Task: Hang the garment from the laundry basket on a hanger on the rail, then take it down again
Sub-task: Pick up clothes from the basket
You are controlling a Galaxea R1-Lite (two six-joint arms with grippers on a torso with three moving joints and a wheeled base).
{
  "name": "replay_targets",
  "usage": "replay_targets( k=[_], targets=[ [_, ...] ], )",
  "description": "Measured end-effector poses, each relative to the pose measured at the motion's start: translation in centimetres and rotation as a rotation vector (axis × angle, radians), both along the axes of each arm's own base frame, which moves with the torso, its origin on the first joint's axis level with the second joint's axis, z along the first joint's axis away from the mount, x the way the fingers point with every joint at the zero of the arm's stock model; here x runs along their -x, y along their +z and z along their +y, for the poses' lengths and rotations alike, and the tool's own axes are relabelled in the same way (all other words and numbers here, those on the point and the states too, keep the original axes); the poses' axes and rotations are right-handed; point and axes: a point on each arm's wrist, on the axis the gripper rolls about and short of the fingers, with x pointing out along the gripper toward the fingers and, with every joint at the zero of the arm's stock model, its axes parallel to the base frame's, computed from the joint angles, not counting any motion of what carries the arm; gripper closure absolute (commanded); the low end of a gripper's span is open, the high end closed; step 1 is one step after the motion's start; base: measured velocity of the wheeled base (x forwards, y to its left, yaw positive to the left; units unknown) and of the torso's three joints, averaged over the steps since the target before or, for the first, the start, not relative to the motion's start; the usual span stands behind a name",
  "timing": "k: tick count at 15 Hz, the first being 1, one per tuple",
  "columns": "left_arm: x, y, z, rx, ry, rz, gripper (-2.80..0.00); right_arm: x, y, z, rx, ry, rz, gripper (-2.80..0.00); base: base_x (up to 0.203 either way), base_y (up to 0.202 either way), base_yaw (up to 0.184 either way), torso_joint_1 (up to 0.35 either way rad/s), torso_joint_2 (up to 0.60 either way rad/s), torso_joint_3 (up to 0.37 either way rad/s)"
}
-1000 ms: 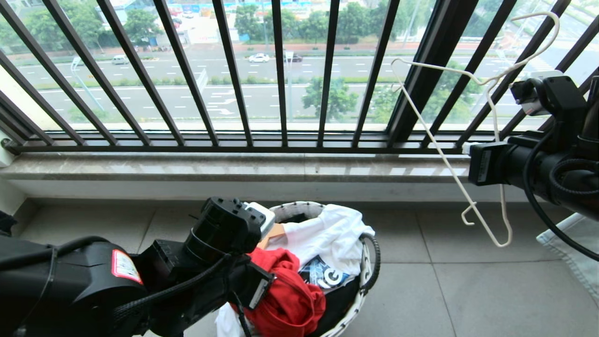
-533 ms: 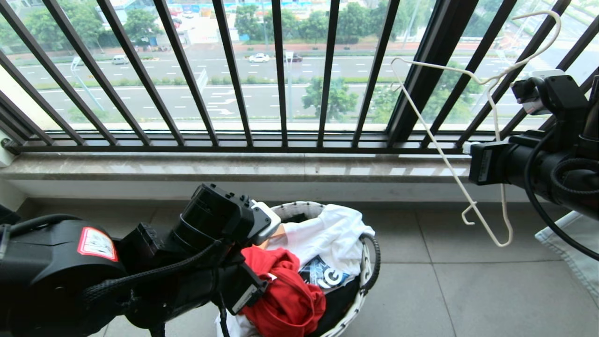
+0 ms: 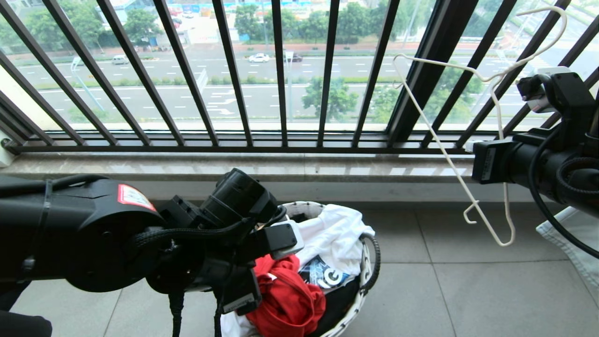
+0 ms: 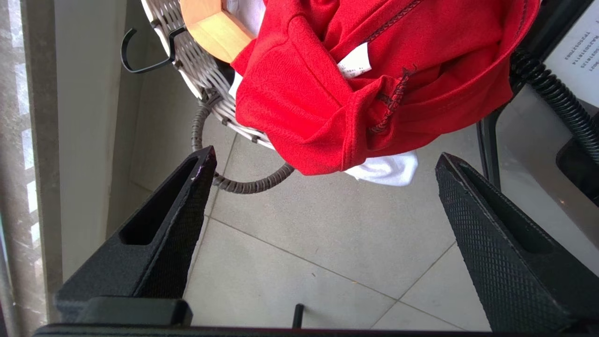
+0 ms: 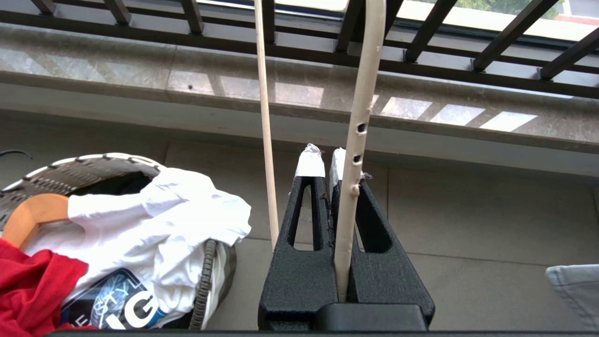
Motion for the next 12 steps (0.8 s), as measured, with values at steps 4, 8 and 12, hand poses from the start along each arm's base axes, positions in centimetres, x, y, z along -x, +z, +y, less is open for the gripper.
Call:
replay_targets(
  k=[4,8,12],
  targets=[
    [-1.3,-1.4,-1.0,-0.093,0.005,-0.013,-2.8,0.0,0.0,0.0,0.0,0.002,0.0,0.0,0.0,0.0,0.0,0.0,0.0,0.0],
    [-2.8,-2.0,-2.3,-0.127,0.027,-0.034,-2.8,0.0,0.0,0.0,0.0,0.001,0.001,0.0,0.0,0.0,0.0,0.0,0.0,0.0],
    [-3.9,-2.6,-2.5,-0.207,0.077,-0.077,-2.8,0.0,0.0,0.0,0.0,0.001,0.0,0.0,0.0,0.0,0.0,0.0,0.0,0.0]
  ],
)
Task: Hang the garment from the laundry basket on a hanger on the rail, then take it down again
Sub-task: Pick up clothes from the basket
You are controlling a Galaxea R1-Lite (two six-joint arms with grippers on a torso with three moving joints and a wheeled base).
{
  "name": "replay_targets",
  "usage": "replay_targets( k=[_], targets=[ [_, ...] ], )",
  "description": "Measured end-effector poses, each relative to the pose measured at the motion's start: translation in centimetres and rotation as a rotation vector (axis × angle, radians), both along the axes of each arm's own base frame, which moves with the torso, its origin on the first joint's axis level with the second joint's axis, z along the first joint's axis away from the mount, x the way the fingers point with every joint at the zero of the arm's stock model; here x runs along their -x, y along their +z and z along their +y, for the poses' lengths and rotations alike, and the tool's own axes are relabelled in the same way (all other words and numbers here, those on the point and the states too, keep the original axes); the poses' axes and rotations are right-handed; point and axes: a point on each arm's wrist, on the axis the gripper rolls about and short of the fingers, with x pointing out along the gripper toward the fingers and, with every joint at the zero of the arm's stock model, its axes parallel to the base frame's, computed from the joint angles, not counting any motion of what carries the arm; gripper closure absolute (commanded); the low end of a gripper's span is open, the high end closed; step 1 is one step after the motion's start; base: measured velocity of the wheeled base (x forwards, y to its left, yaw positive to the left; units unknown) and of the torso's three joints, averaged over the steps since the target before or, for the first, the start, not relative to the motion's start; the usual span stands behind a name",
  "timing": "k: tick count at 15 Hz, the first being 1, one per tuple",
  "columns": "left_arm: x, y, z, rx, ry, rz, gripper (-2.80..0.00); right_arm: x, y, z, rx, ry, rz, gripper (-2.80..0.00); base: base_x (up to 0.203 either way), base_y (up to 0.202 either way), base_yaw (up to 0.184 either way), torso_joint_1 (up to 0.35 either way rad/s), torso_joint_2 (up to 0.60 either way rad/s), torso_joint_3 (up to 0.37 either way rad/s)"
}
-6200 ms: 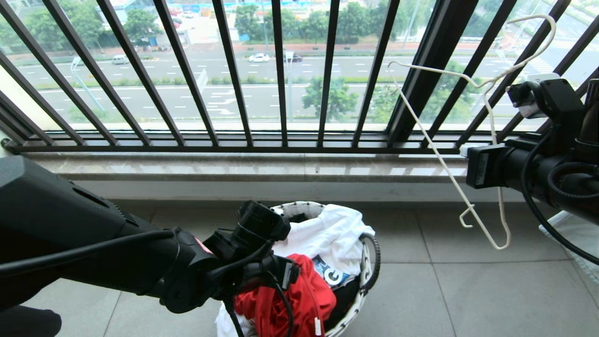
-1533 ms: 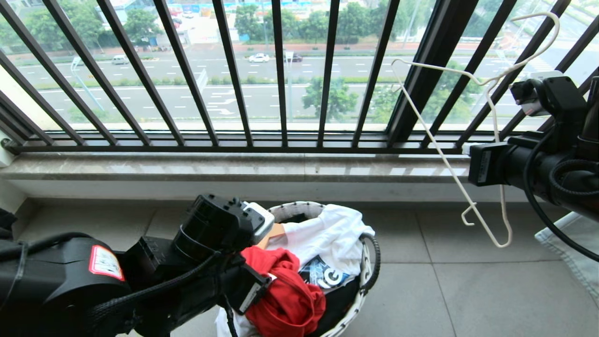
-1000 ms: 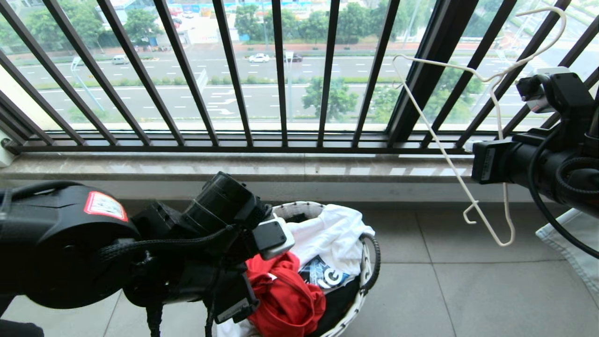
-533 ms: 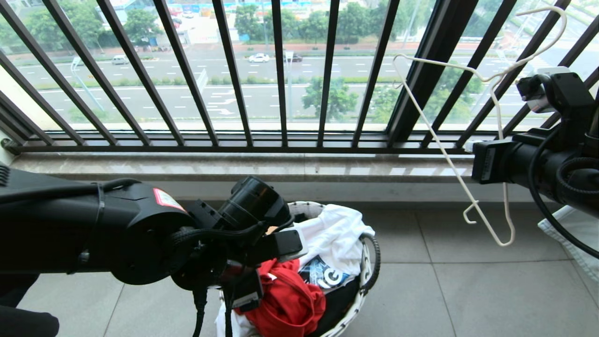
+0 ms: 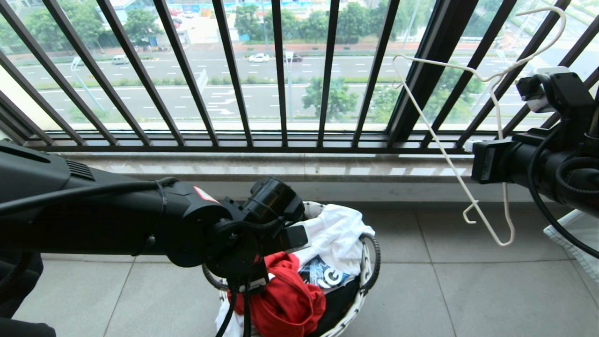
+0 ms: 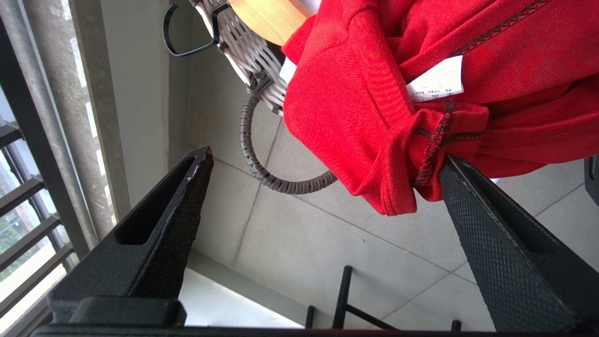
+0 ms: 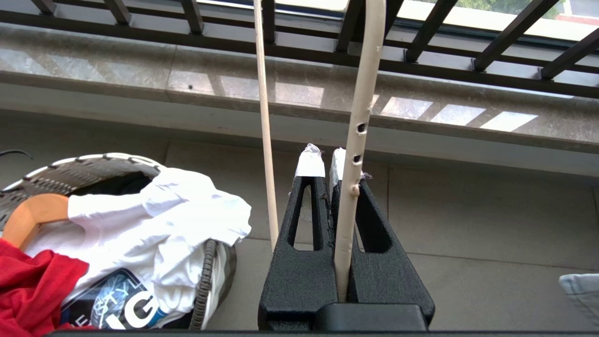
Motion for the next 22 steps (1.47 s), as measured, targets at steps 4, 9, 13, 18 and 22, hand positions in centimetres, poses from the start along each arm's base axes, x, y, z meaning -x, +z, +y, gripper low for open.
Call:
replay_targets(
  k=[4,9,13,18,22],
  targets=[
    [-0.2,-0.1,0.0,-0.003,0.001,-0.003,-2.8,0.0,0.0,0.0,0.0,-0.001,0.001,0.0,0.0,0.0,0.0,0.0,0.0,0.0],
    [1.0,-0.1,1.2,-0.03,-0.012,0.013,-2.8,0.0,0.0,0.0,0.0,0.0,0.001,0.0,0.0,0.0,0.0,0.0,0.0,0.0],
    [1.3,-0.5,1.5,-0.048,-0.019,0.031,-2.8,0.0,0.0,0.0,0.0,0.0,0.0,0.0,0.0,0.0,0.0,0.0,0.0,0.0],
    [0.5,-1.0,0.7,-0.066,-0.045,0.038,-2.8,0.0,0.0,0.0,0.0,-0.001,-0.001,0.0,0.0,0.0,0.0,0.0,0.0,0.0],
    [0.4,-1.9,0.3,-0.086,-0.055,0.061,-2.8,0.0,0.0,0.0,0.0,-0.001,-0.001,0.0,0.0,0.0,0.0,0.0,0.0,0.0]
  ],
)
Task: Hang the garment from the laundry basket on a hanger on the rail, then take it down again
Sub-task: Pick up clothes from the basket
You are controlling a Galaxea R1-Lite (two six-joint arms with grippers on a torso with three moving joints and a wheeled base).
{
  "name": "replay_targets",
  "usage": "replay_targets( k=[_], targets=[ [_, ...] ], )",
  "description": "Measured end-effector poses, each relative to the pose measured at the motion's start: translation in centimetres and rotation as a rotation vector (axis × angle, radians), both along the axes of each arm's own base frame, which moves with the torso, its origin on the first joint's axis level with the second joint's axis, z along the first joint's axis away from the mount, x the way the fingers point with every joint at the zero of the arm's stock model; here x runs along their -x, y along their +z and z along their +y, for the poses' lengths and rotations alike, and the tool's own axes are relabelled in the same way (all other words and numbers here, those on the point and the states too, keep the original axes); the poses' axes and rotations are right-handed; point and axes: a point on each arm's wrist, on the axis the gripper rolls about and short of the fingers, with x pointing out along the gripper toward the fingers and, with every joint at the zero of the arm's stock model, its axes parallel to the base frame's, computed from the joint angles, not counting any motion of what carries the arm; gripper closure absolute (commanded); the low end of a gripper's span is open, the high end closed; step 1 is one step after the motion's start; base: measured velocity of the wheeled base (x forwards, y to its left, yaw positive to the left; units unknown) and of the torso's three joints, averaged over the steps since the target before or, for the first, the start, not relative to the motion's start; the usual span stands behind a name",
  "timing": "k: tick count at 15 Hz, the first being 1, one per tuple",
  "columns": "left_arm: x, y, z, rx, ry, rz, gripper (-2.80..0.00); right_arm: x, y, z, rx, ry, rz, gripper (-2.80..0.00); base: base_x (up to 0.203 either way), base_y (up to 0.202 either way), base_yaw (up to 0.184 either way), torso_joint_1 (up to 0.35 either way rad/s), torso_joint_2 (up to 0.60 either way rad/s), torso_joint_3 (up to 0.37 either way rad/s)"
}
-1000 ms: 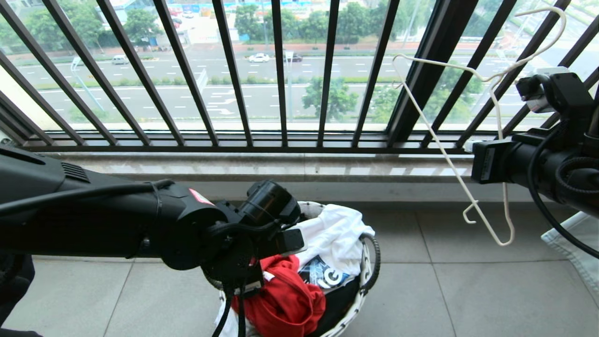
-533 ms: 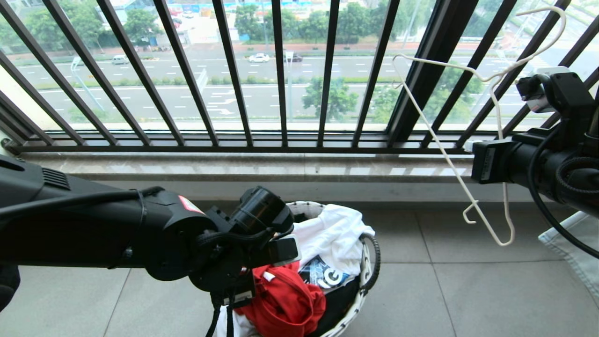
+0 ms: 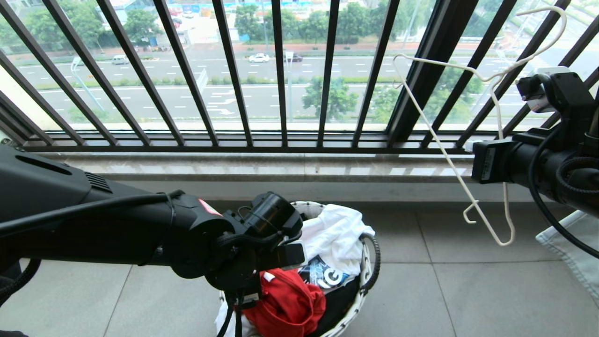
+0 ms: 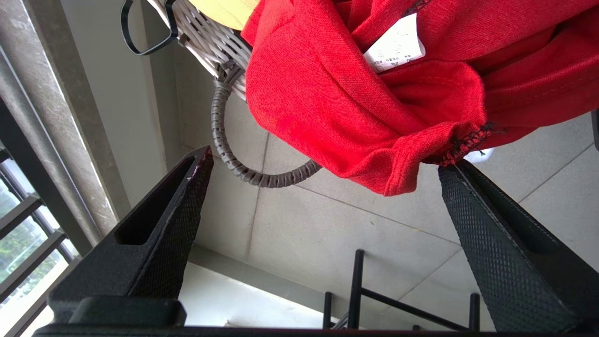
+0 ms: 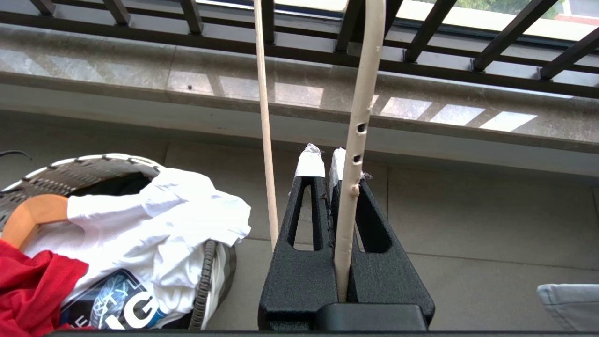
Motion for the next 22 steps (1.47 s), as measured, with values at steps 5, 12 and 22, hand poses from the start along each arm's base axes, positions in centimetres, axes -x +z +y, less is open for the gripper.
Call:
replay_targets(
  k=[5,12,22],
  targets=[
    [0.9,-0.4,-0.2,-0.003,-0.033,0.027,-2.8,0.0,0.0,0.0,-0.001,-0.001,0.0,0.0,0.0,0.0,0.0,0.0,0.0,0.0],
    [1.1,-1.3,-0.5,-0.022,-0.04,0.047,-2.8,0.0,0.0,0.0,-0.002,0.0,0.0,0.0,0.0,0.0,0.0,0.0,0.0,0.0],
    [0.4,-2.5,-0.7,-0.042,-0.026,0.067,0.0,0.0,0.0,0.0,-0.001,-0.001,0.001,0.0,0.0,0.0,0.0,0.0,0.0,0.0]
  ],
)
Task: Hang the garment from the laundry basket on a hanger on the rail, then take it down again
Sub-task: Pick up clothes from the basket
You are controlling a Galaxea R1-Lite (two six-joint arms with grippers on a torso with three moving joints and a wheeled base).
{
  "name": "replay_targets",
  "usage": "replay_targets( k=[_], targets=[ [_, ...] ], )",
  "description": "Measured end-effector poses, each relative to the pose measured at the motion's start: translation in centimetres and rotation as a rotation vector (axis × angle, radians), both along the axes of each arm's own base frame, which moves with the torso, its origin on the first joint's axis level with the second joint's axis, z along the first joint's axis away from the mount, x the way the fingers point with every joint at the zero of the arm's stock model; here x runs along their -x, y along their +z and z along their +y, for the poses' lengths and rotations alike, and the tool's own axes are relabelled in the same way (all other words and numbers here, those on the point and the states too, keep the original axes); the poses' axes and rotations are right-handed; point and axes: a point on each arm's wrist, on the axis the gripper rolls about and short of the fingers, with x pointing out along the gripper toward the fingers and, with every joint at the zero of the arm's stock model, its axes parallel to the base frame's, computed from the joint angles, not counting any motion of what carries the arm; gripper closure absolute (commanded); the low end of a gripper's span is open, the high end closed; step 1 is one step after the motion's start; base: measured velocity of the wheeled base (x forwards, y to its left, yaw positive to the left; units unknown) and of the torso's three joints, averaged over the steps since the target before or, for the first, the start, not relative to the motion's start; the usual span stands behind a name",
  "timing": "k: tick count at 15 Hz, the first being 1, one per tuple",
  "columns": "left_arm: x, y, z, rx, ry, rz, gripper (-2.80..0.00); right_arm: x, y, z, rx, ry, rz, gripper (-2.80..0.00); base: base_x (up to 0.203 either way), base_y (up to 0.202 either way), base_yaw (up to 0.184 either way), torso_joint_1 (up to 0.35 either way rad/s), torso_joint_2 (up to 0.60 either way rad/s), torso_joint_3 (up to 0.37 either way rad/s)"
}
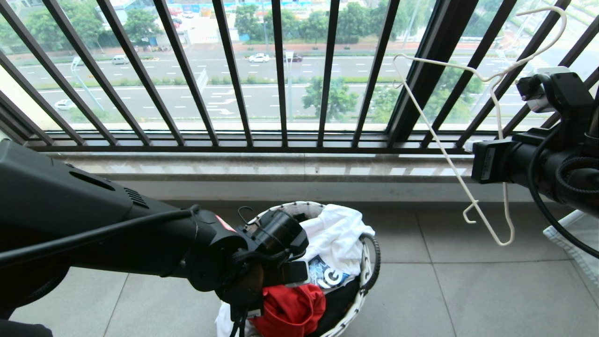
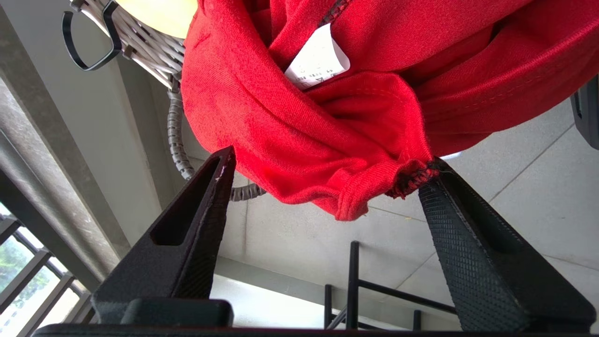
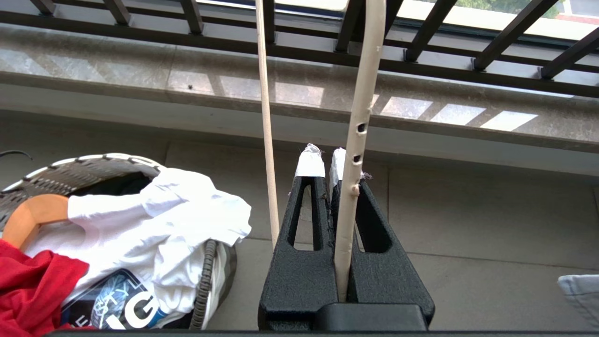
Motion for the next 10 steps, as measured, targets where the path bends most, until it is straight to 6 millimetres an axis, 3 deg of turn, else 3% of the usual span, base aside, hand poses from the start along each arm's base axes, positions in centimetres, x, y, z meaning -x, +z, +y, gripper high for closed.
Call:
replay_targets(
  k=[10],
  targets=[
    [-0.84,0.77,-0.17,0.097,0.022,0.015,0.0,-0.07,-0.04,0.04,-0.001,0.0,0.001,0.0,0.0,0.0,0.0,0.0,0.0,0.0]
  ],
)
